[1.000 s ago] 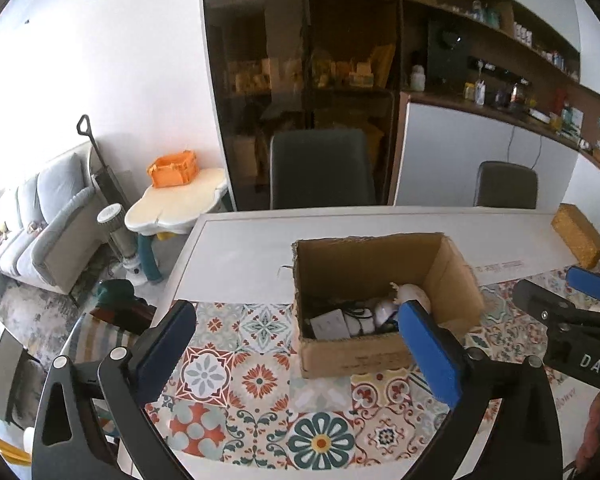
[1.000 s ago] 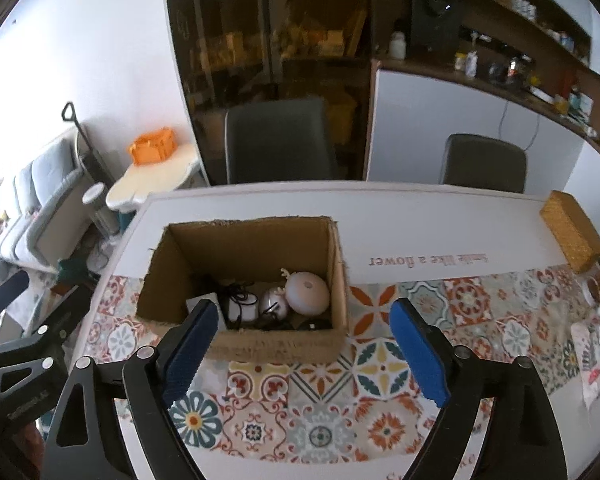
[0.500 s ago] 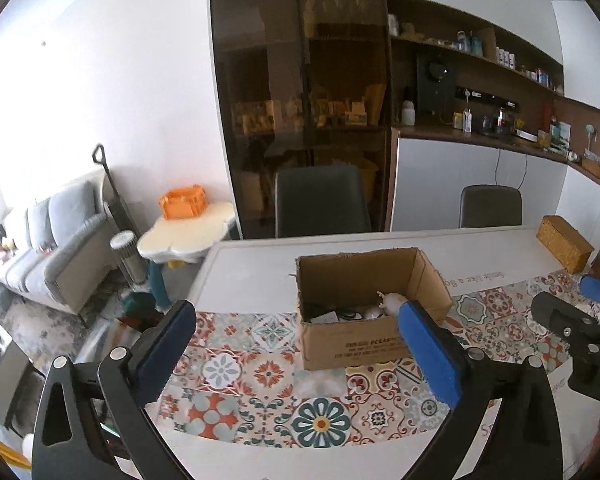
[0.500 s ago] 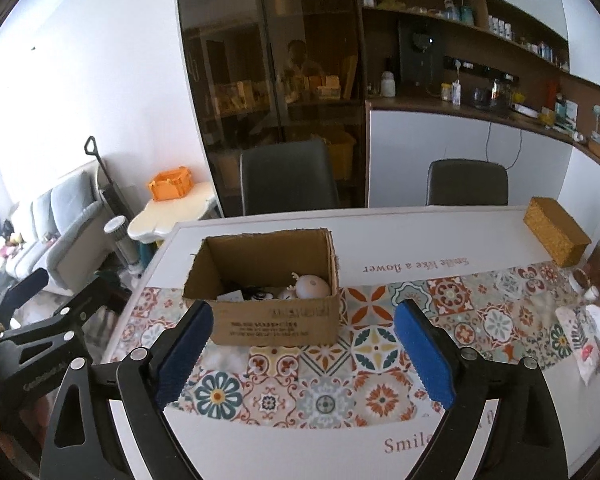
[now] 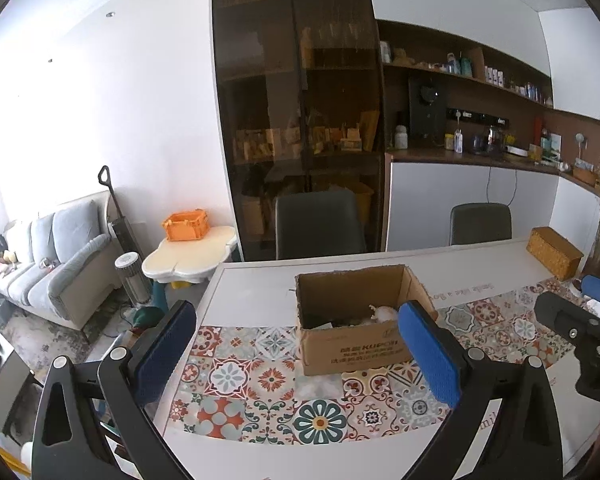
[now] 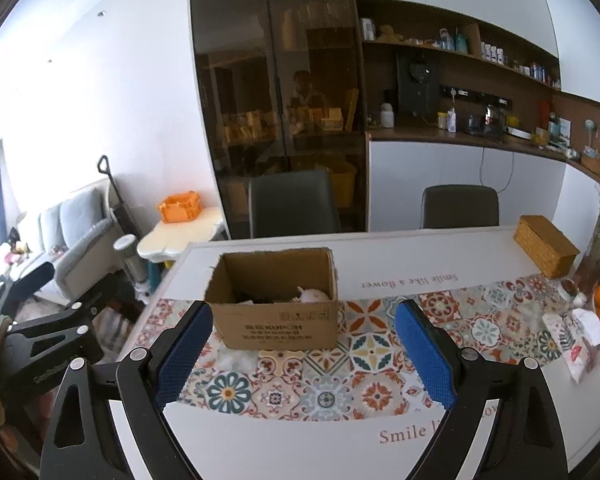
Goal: Organize rigid objects
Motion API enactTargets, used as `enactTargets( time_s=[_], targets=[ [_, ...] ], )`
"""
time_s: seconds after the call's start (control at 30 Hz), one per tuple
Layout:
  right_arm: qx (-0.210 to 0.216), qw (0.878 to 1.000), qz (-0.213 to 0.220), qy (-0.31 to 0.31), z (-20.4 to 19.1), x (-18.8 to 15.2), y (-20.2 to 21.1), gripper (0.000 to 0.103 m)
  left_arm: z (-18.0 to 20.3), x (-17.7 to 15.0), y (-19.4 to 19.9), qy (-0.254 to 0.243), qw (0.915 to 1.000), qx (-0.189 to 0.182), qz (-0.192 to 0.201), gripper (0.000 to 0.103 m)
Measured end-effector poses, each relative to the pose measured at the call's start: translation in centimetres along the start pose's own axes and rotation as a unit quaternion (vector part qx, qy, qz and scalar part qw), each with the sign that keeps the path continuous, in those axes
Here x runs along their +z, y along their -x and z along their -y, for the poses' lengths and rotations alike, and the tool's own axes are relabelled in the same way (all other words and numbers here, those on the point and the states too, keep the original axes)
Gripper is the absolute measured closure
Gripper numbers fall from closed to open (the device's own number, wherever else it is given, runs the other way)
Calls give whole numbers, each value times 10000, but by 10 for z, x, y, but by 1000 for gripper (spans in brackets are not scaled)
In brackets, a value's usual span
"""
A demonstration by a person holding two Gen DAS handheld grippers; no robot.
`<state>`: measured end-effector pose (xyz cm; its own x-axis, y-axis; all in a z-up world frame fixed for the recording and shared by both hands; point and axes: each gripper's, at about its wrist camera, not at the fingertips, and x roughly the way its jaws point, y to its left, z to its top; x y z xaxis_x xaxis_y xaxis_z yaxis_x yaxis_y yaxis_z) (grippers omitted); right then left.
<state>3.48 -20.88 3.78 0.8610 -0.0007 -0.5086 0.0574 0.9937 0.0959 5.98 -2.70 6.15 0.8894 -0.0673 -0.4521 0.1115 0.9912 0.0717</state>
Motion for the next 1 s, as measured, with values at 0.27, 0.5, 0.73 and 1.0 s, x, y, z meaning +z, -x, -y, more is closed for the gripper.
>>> enactTargets(
  time_s=[0.27, 0.5, 0.73, 1.0],
  targets=[
    [92, 10000, 14, -33, -1, 0, 5, 10, 1, 1, 8, -22, 10000, -9, 36, 0],
    [118, 9999, 106, -23, -1, 0, 9, 10, 1, 1, 9, 35, 9999, -60, 72, 0],
    [107, 9998, 142, 10, -1, 2, 10, 10, 6, 0, 10, 2, 9999, -120, 79, 0],
    [75, 9998, 166, 39, 0, 2, 13, 10, 6, 0, 12, -2, 9999, -122, 98, 0]
  ],
)
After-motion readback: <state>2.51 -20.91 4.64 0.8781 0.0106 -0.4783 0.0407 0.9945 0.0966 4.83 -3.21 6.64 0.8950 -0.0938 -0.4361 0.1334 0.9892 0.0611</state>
